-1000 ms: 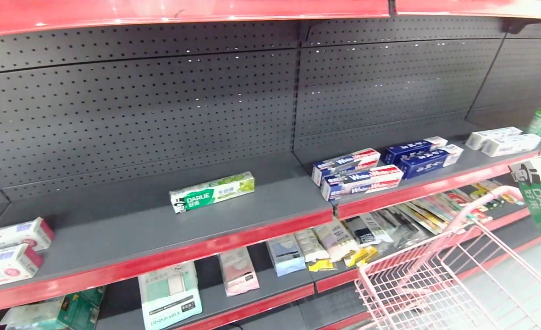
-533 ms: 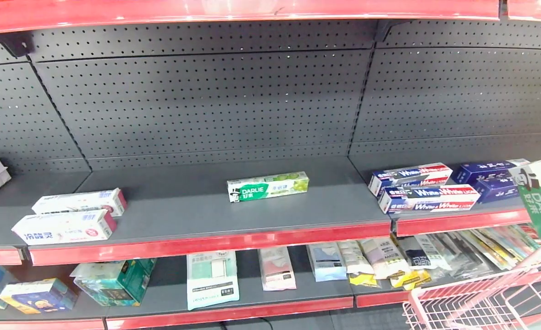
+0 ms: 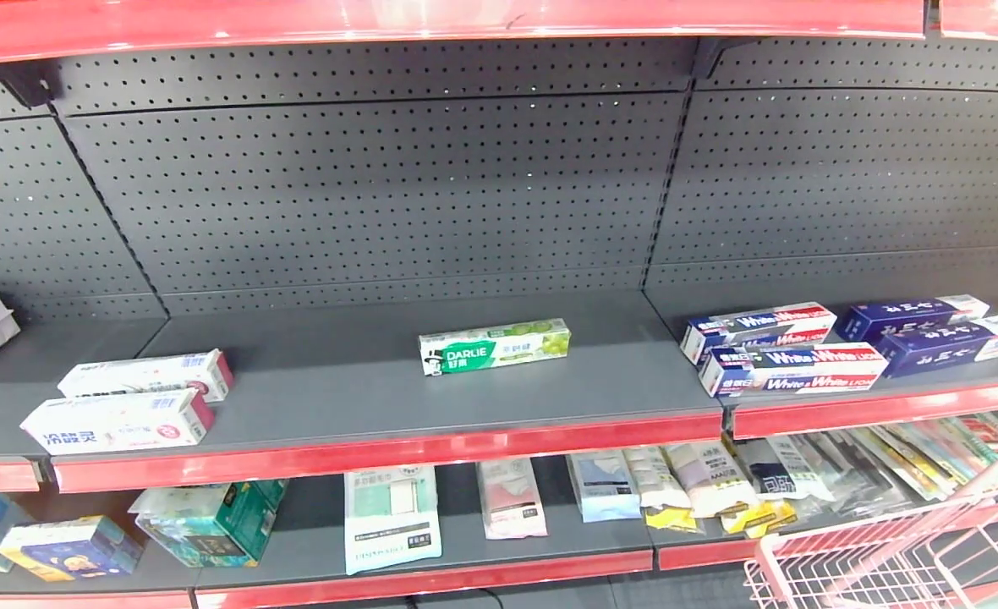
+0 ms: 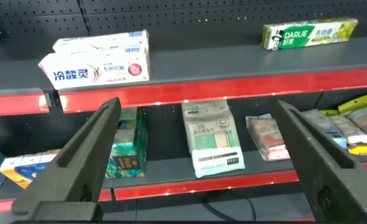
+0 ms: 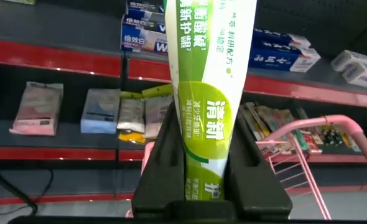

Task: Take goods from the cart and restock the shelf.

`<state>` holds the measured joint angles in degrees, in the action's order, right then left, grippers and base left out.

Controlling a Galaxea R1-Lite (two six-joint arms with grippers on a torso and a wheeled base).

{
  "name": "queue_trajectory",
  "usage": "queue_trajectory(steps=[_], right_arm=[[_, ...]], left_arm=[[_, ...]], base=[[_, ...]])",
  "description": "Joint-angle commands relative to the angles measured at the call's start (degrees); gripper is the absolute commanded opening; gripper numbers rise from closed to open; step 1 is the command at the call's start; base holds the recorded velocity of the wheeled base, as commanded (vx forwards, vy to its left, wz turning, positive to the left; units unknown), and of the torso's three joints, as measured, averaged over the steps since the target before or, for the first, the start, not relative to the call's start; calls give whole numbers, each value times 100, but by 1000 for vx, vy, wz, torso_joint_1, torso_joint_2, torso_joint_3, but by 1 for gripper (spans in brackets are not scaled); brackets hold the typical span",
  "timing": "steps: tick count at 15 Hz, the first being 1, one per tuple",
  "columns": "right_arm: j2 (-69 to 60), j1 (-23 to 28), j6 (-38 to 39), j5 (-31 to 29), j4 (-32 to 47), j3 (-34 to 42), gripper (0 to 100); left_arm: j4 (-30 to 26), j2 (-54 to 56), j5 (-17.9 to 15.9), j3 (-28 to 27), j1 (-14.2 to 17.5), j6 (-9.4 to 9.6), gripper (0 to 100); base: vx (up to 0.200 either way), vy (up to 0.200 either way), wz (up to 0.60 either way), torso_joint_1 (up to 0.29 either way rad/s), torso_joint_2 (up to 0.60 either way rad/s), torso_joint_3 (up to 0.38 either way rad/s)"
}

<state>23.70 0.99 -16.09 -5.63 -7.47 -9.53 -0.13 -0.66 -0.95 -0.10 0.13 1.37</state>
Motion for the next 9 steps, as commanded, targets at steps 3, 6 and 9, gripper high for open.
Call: queue_trajectory(steps=[3,6,9], right_arm=[[-559,-2,590,115,0,118,0],[-841,-20,590,115,9,356,0],[-893,-2,519,124,9,426,0]], left_arm=[[13,-312,-63,1,-233,162,100],[-48,-1094,86,-975,-242,127,100],[180,-2879,69,-2064,-242,-558,100]], base=[[0,0,0,0,0,0],[0,0,0,0,0,0],[0,0,0,0,0,0]])
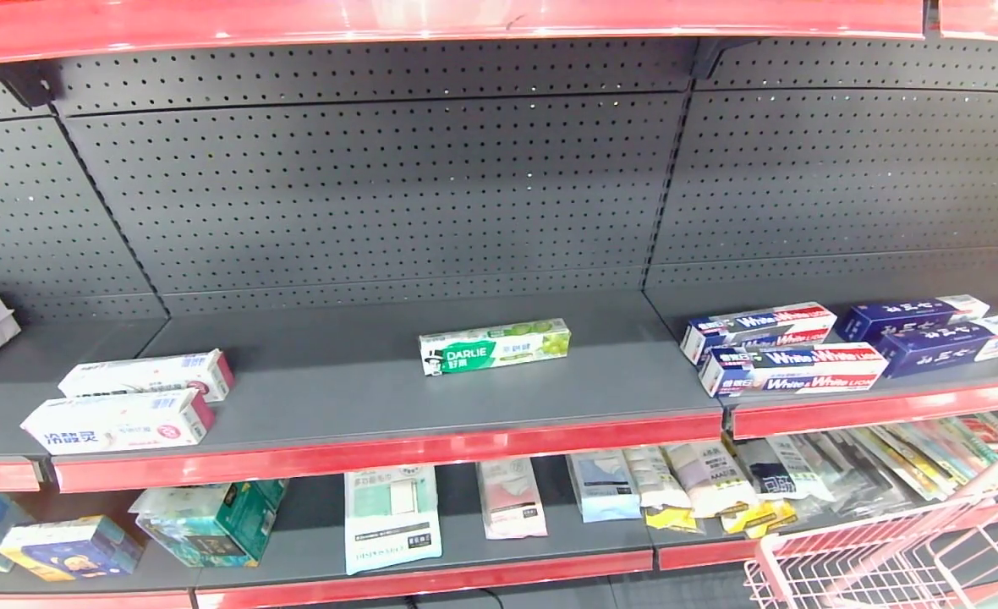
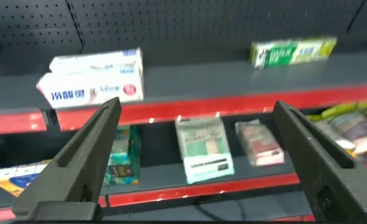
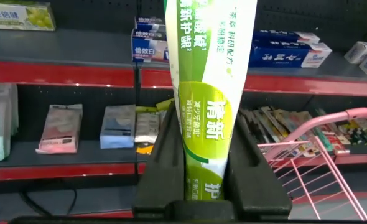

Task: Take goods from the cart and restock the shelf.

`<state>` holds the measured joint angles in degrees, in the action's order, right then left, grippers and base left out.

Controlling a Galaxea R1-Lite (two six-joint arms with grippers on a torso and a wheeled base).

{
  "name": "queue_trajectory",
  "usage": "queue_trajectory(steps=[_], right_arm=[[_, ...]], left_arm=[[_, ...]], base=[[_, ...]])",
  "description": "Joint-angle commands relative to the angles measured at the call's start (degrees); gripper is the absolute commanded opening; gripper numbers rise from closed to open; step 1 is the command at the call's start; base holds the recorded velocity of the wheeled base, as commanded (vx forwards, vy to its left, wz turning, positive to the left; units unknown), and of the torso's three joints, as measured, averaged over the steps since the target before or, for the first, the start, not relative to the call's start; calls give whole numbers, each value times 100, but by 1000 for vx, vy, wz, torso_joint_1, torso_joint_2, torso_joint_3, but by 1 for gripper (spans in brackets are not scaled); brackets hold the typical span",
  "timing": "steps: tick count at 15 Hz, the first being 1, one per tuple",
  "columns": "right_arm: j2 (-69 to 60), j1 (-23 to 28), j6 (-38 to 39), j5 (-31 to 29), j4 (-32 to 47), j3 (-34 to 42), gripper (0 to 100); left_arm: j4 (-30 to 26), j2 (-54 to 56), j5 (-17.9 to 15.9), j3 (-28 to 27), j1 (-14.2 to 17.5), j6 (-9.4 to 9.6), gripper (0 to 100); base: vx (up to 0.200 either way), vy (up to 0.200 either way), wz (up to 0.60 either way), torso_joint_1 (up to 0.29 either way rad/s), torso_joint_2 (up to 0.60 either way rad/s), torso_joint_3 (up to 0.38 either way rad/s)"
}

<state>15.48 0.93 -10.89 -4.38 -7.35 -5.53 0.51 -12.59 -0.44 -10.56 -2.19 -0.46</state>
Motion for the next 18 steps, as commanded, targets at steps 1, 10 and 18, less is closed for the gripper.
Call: queue_trajectory(steps=[1,10,18], right_arm=[[-72,-14,-89,7,-3,-18,0],[-19,-22,-98,288,-3,-9,0],[-19,-22,-247,420,-3,-62,0]], left_arm=[[722,-2687,149,-992,26,-314,100],[5301,-8347,2338,-2179,-1029,-340,100],[3895,-9850,1714,-4446,-1301,-1571,100]], base=[[0,0,0,0,0,0],[0,0,0,0,0,0],[0,0,0,0,0,0]])
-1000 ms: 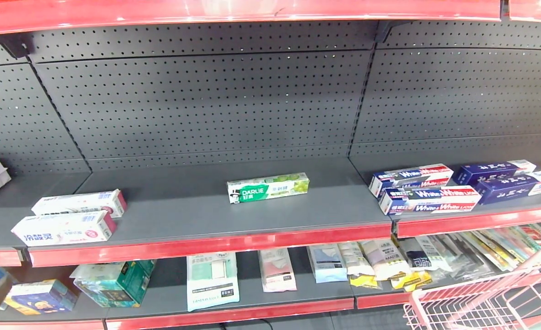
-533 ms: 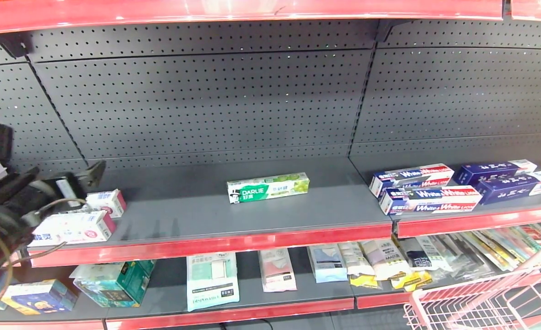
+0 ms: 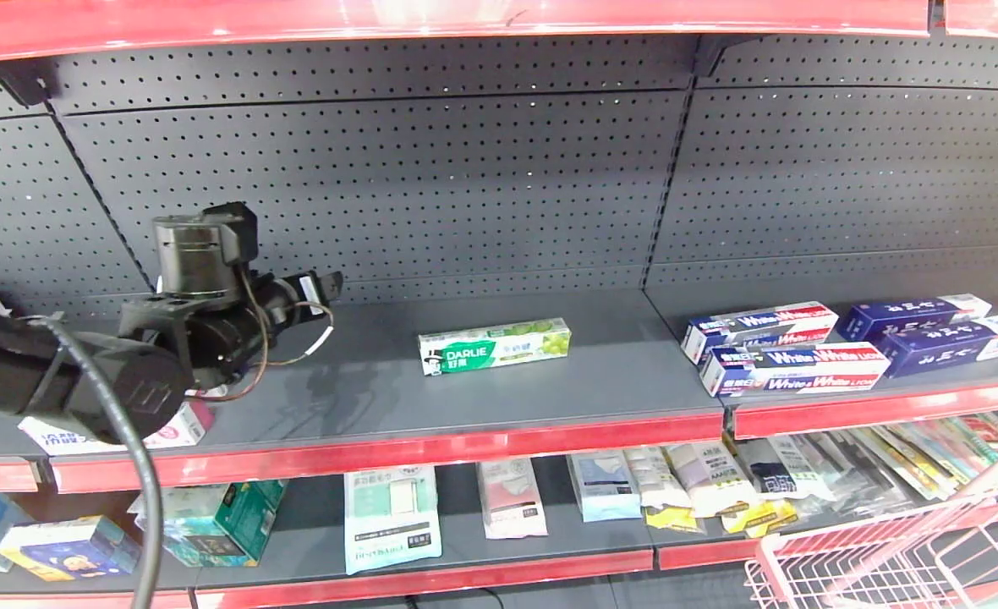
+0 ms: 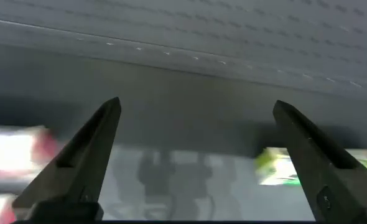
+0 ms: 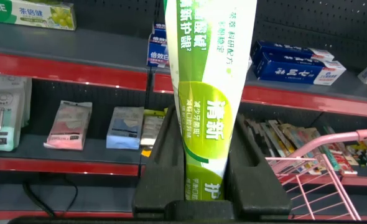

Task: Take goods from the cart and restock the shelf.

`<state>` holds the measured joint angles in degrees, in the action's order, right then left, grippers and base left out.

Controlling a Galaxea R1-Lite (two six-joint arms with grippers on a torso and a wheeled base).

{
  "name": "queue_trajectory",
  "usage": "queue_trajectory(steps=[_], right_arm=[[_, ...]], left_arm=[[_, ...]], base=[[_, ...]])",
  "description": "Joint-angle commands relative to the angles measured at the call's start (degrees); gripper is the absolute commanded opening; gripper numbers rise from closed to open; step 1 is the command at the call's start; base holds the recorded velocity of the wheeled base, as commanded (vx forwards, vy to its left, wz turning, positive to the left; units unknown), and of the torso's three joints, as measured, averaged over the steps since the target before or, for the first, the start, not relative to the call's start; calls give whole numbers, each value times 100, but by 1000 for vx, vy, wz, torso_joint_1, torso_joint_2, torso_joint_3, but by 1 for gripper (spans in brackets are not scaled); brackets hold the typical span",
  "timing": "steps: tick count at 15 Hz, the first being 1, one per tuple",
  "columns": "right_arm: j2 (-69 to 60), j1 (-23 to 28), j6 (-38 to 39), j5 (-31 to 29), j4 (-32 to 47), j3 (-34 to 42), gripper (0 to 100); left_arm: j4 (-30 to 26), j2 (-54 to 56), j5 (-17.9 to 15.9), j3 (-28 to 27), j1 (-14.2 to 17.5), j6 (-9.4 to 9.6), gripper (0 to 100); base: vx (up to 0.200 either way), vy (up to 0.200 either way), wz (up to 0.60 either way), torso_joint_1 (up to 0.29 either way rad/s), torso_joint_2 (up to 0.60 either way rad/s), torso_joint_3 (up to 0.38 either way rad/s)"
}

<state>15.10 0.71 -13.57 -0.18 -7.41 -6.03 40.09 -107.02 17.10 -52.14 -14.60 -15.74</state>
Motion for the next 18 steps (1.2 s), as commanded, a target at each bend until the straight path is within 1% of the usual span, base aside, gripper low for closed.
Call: queue_trajectory(steps=[1,4,6,9,10,11,13,15,16,18], right_arm=[[1,0,-58,1,3,-29,0],[-43,8,-146,1,3,-29,0],[-51,17,-146,-8,3,-65,0],[-51,17,-234,-26,3,-100,0],[-60,17,-287,-26,3,-108,0],[-60,17,-331,-34,3,-108,0],[-69,26,-383,-43,3,-100,0],[-139,44,-392,-61,3,-56,0],[-236,61,-419,-70,12,-38,0],[-341,70,-524,-70,20,-12,0]], left_arm=[[-98,-609,-260,-560,-148,-43,100],[-195,-1014,-462,-1018,-306,-52,100],[-230,-1418,-585,-1536,-420,-52,100],[-520,-1893,-664,-2239,-517,-87,100],[-599,-2007,-770,-2468,-570,-158,100],[-652,-2095,-884,-2626,-623,-193,100],[-687,-2200,-1016,-2731,-623,-202,100],[-687,-2402,-1271,-2907,-631,-193,100],[-854,-2596,-1508,-3268,-658,-184,100],[-1522,-2798,-1798,-3892,-746,-184,100]], base=[[0,0,0,0,0,0],[0,0,0,0,0,0],[0,0,0,0,0,0],[0,0,0,0,0,0],[0,0,0,0,0,0],[0,0,0,0,0,0],[0,0,0,0,0,0],[0,0,0,0,0,0],[0,0,0,0,0,0],[0,0,0,0,0,0]])
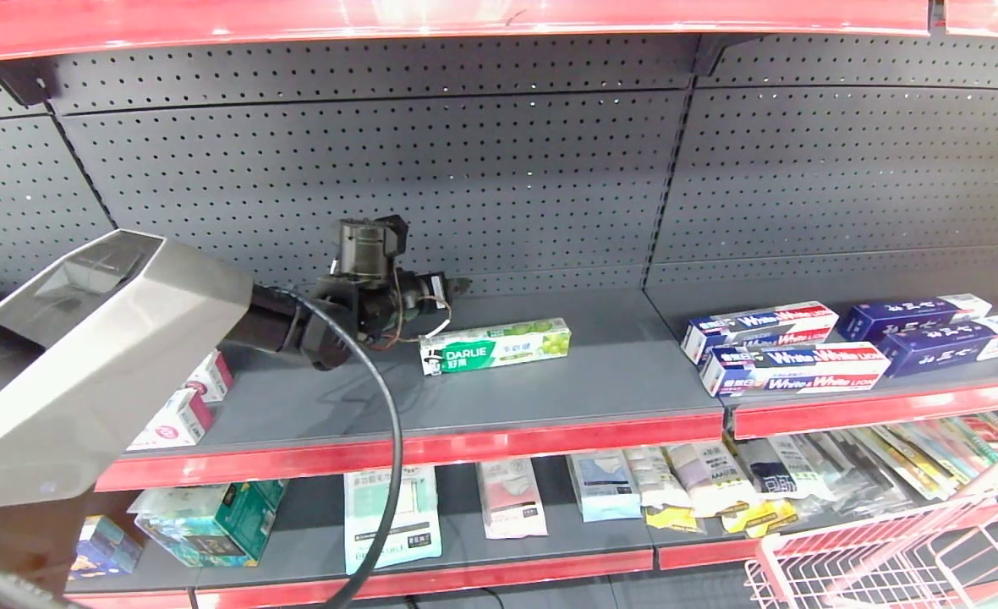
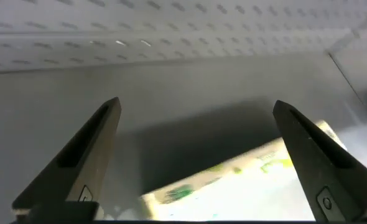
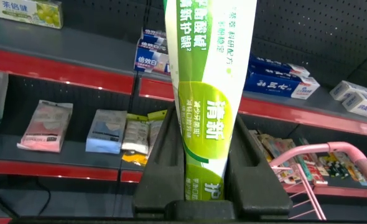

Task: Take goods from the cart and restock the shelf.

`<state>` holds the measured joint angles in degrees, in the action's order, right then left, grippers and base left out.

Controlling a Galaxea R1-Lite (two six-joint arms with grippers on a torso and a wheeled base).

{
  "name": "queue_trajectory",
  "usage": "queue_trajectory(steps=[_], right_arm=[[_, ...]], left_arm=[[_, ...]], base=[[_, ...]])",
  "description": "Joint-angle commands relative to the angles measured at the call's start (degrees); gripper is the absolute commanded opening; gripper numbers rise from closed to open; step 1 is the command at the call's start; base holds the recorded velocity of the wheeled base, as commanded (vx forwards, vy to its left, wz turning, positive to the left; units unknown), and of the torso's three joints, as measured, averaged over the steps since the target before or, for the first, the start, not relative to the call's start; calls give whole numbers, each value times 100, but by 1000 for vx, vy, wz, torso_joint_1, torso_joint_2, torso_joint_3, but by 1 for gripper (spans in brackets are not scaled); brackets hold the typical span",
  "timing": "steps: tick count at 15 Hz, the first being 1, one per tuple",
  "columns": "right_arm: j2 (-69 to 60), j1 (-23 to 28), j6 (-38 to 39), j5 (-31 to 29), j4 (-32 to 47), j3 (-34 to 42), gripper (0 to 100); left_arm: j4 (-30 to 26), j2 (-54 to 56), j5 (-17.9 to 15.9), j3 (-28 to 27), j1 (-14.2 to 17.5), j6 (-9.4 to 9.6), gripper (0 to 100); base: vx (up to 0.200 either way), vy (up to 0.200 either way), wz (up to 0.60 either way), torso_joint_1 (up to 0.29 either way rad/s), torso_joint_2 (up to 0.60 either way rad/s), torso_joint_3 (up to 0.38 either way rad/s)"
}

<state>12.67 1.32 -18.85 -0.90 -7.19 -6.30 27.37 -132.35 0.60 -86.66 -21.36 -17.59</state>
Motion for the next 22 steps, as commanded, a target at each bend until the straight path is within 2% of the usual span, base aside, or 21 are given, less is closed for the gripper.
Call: queue_trajectory(steps=[1,3,4,5,6,7,8,11,15,17,19,22], right_arm=[[-168,9,-31,-6,95,33,0],[-467,9,-154,-6,543,-47,0],[-660,9,-154,-6,781,-73,0],[-748,18,-154,-24,869,-73,0],[-933,18,-163,-77,1106,-117,0],[-933,18,-163,-112,1124,-143,0],[-924,18,-172,-147,1132,-161,0],[-933,18,-172,-165,1132,-170,0],[-933,18,-172,-165,1132,-196,0],[-933,18,-198,-173,1132,-196,0],[-933,18,-198,-165,1132,-187,0],[-933,18,-207,-165,1132,-178,0]], left_arm=[[-478,-361,-271,-747,-114,10,100],[-830,-590,-359,-1274,-193,54,100],[-856,-704,-376,-1371,-193,221,100],[-847,-757,-385,-1397,-193,291,100],[-821,-862,-420,-1467,-202,441,100],[-821,-862,-499,-1459,-211,450,100],[-838,-871,-816,-1459,-211,529,100],[-865,-1056,-851,-1547,-211,863,100],[-961,-1486,-736,-2250,-237,915,100],[-1067,-1486,-736,-2250,-237,968,100],[-1067,-1513,-780,-2250,-237,1153,100],[-1164,-1530,-903,-2250,-246,1197,100]], base=[[0,0,0,0,0,0],[0,0,0,0,0,0],[0,0,0,0,0,0],[0,0,0,0,0,0],[0,0,0,0,0,0],[0,0,0,0,0,0],[0,0,0,0,0,0],[0,0,0,0,0,0],[0,0,0,0,0,0],[0,0,0,0,0,0],[0,0,0,0,0,0],[0,0,0,0,0,0]])
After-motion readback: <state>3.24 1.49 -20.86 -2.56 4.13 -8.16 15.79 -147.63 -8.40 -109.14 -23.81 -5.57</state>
